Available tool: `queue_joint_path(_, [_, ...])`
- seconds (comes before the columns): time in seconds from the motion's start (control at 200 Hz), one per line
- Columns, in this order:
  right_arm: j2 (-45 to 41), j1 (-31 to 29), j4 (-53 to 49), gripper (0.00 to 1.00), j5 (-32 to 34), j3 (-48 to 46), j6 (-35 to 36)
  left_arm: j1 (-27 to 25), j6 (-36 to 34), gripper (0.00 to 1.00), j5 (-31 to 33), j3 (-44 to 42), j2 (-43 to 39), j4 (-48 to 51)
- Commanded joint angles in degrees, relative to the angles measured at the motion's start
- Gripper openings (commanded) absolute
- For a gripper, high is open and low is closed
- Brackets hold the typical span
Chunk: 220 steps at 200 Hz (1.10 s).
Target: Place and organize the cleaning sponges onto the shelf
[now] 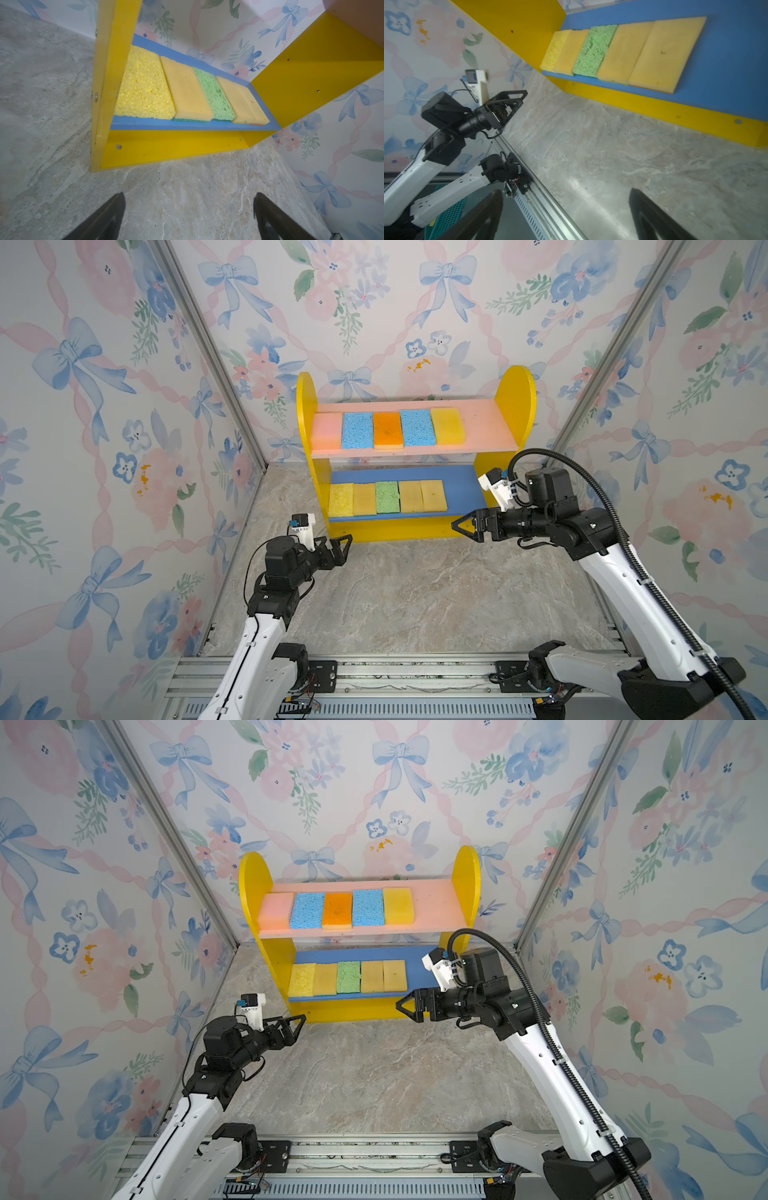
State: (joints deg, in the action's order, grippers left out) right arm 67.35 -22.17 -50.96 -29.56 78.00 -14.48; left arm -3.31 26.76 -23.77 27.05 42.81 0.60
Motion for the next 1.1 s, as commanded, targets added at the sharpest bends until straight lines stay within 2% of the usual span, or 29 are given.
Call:
queue_joint_path(0.0, [-3.6, 3.0, 0.2, 0.97, 10.5, -6.5, 4.7, 0.1, -1.7, 0.98, 5.9, -1.5, -2.0, 0.7])
queue_joint_path(0.105, [-5.9, 8.3, 4.1, 0.97, 17.2, -12.5, 3.3, 0.1, -2.6, 0.98, 10.8, -2.5, -4.5, 0.9])
queue_joint_path(0.285, [-8.5, 14.7, 7.7, 0.97, 21.8, -16.7, 1.0, 0.1, -2.5, 0.98, 20.2, -4.3, -7.2, 0.8])
queue_joint_path(0.39, [-9.6, 15.1, 9.4, 0.97, 23.5, -18.1, 1.2, -0.1, -1.4, 0.98, 21.0, -4.8, -7.7, 0.8])
queue_joint_path(0.63, [-13.2, 15.1, 13.8, 0.97, 22.9, -21.3, -0.7, -3.3, -2.0, 0.98, 24.5, -6.2, -11.2, 0.7])
queue_joint_path(0.825, [-20.1, 15.1, 20.7, 0.97, 21.8, -26.1, 0.2, -3.7, -0.3, 0.98, 29.0, -6.4, -13.3, 0.7])
queue_joint_path(0.95, [-25.6, 15.0, 26.2, 0.97, 21.5, -30.2, 1.9, -4.2, -3.7, 0.98, 30.2, -6.4, -14.4, 0.8])
queue_joint_path(1.01, [-28.1, 15.0, 28.1, 0.97, 23.3, -31.9, 3.3, -4.2, -5.5, 0.98, 32.3, -6.1, -14.6, 0.9])
queue_joint_path(1.095, [-31.0, 15.0, 29.9, 0.97, 30.3, -33.7, 3.4, -3.9, -6.2, 0.98, 37.6, -5.5, -14.5, 1.7])
